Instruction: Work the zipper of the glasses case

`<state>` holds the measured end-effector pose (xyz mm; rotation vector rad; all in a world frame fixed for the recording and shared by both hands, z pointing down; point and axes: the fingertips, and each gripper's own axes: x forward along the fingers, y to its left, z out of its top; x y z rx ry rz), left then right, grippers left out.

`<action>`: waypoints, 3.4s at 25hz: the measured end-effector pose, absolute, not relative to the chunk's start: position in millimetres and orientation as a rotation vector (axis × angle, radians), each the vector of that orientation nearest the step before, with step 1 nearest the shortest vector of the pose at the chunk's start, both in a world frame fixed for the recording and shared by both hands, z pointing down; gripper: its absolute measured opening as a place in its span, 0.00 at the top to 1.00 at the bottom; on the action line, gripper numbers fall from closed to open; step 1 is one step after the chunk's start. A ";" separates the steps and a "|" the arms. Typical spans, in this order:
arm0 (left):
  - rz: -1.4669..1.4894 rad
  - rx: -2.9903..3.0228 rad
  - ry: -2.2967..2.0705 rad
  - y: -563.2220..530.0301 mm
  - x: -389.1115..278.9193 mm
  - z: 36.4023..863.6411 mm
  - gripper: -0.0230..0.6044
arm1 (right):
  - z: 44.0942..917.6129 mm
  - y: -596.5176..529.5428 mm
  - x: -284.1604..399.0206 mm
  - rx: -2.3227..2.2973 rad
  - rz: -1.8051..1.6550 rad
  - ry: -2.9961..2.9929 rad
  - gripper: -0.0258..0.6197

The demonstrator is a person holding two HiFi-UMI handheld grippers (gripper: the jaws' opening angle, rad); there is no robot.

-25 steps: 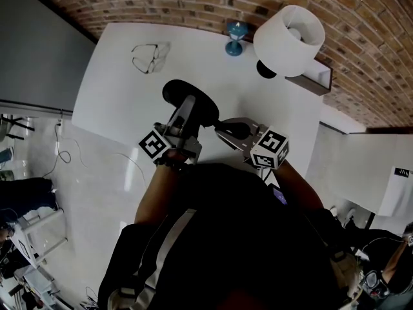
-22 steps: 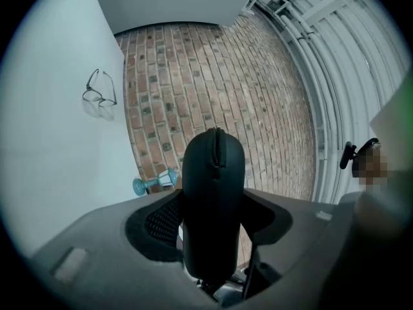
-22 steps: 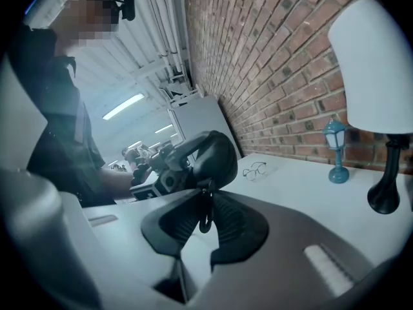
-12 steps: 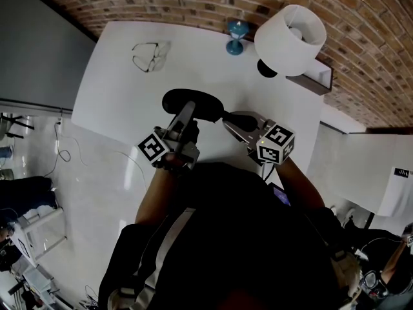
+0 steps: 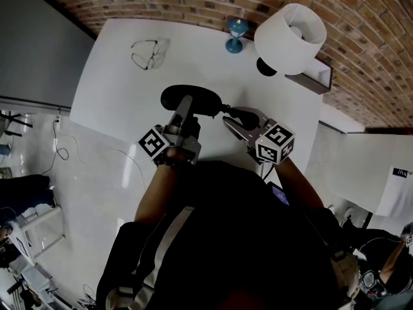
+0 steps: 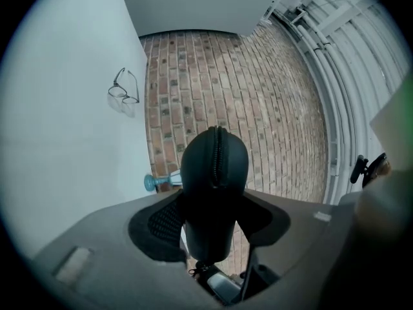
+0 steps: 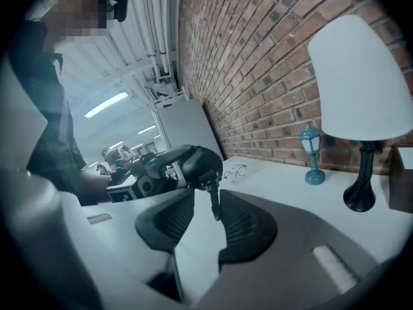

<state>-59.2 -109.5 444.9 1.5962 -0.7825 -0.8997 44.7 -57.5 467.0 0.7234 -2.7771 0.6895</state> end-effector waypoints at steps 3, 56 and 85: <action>-0.930 1.584 -0.772 -113.9 -61.9 440.4 0.59 | 476.0 -53.2 46.1 0.724 0.716 -2.740 0.77; -0.621 1.772 -0.657 -93.5 -35.0 450.4 0.62 | 488.2 -65.6 31.2 0.727 0.034 -2.527 0.95; -0.729 2.019 -0.774 -110.2 -36.7 425.4 0.44 | 474.9 -35.6 13.3 0.552 -0.235 -2.481 0.96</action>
